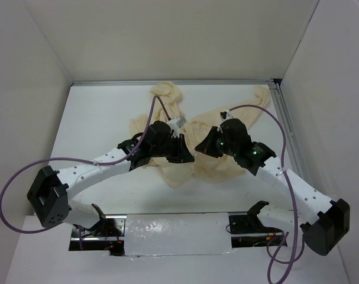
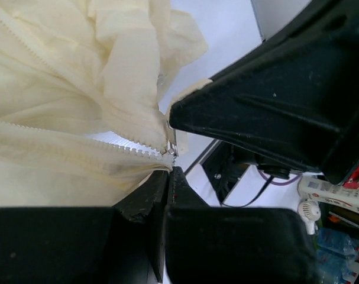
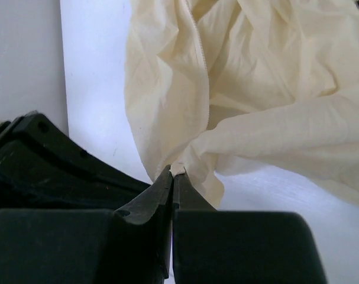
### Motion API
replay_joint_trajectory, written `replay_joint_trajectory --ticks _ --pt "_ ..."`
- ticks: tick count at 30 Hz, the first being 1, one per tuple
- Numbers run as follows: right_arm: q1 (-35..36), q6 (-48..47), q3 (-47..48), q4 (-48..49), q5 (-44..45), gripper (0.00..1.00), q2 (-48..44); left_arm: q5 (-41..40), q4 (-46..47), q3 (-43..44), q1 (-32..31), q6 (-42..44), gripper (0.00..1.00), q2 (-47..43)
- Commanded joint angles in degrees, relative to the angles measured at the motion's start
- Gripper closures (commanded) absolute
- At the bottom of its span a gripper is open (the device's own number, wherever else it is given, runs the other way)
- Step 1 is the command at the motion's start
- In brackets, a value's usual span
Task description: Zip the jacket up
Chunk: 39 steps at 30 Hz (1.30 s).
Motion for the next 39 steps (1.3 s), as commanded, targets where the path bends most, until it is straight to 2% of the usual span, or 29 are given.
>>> replay_joint_trajectory --ticks 1,6,8,9,10,12,15,20,24,28,34,39 --pt "-4.5 6.9 4.0 10.1 1.0 1.0 3.3 4.9 -6.6 -2.6 -3.3 1.0 1.0 -1.9" --pt "-6.7 10.8 4.5 14.1 -0.5 1.0 6.0 5.7 -8.8 -4.6 -4.9 1.2 1.0 -1.3" --pt "-6.7 6.1 5.1 15.6 -2.5 1.0 6.2 5.3 -10.2 -4.8 -5.1 1.4 1.0 -0.2" --pt "-6.3 2.3 5.9 15.3 -8.1 1.0 6.5 2.9 -12.2 -4.5 -4.9 0.8 1.0 0.1" --pt "-5.8 -6.3 8.2 11.7 -11.0 1.0 6.7 1.9 -12.8 -3.7 -4.9 1.1 1.0 0.4" --pt "-2.5 -15.3 9.8 4.0 -9.3 1.0 6.7 1.4 -13.3 -2.2 -3.5 2.6 1.0 0.7" --pt "3.5 -23.3 6.3 0.3 -4.9 1.0 2.4 2.4 -12.0 0.3 -0.5 5.9 1.0 0.8" --pt "7.4 -27.2 2.9 -1.0 -1.7 1.0 -2.3 7.4 -10.4 4.9 3.4 13.5 1.0 2.3" --pt "7.5 -23.5 4.1 -3.1 4.1 1.0 -1.7 6.3 -13.3 9.5 3.8 18.5 1.0 5.4" --pt "7.4 -20.4 6.7 -1.1 2.8 1.0 0.8 8.7 -10.3 7.9 2.9 23.7 1.0 5.3" --pt "7.4 -13.1 8.0 5.8 12.8 1.0 3.1 10.0 -8.9 7.0 1.7 25.7 1.0 5.4" --pt "5.6 3.5 8.1 8.2 19.9 1.0 5.8 12.7 -7.7 5.3 1.5 25.7 1.0 5.0"
